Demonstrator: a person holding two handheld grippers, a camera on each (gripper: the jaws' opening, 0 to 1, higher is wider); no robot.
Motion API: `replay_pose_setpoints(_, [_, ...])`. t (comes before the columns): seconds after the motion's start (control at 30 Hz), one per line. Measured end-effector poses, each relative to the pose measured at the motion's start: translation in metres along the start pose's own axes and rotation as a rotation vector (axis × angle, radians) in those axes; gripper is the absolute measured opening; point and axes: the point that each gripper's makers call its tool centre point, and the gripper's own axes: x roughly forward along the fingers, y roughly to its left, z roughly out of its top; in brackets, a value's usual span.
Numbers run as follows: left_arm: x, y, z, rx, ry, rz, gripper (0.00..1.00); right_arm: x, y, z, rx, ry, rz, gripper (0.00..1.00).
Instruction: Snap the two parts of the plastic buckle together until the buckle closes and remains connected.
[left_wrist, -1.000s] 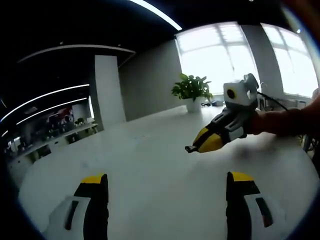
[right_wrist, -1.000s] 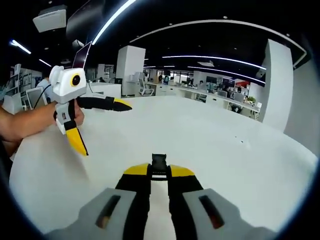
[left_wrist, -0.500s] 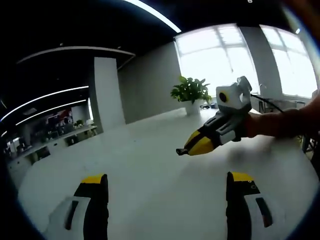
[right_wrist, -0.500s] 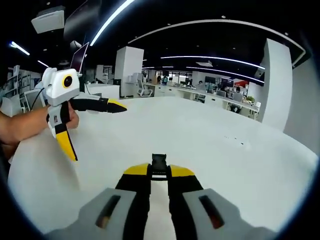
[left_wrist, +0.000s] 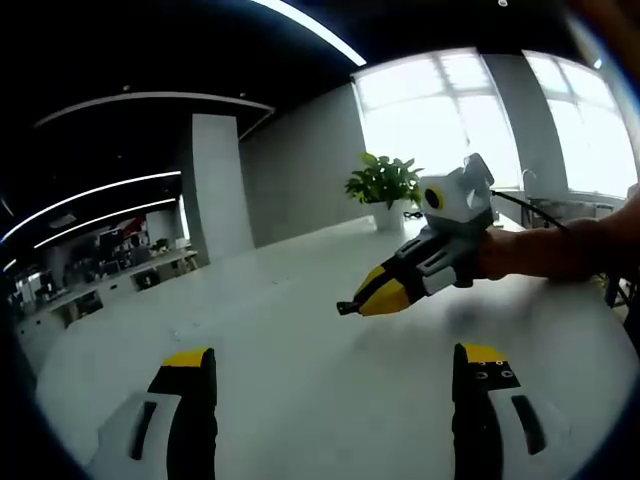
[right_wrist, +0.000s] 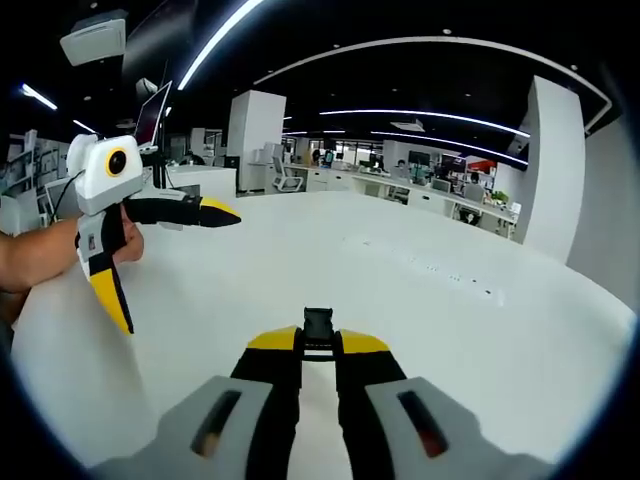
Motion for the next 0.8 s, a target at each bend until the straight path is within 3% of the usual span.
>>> replay_pose_setpoints(0.2, [-0.001, 0.005, 0.004, -0.021, -0.022, 0.012, 1.0, 0.006, -0.01, 0.003, 0.012, -0.003, -0.017, 0.11])
replay_pose_setpoints(0.8, [0.004, -0.001, 0.0, 0.008, -0.003, -0.006, 1.0, 0.021, -0.024, -0.002, 0.017, 0.01, -0.023, 0.11])
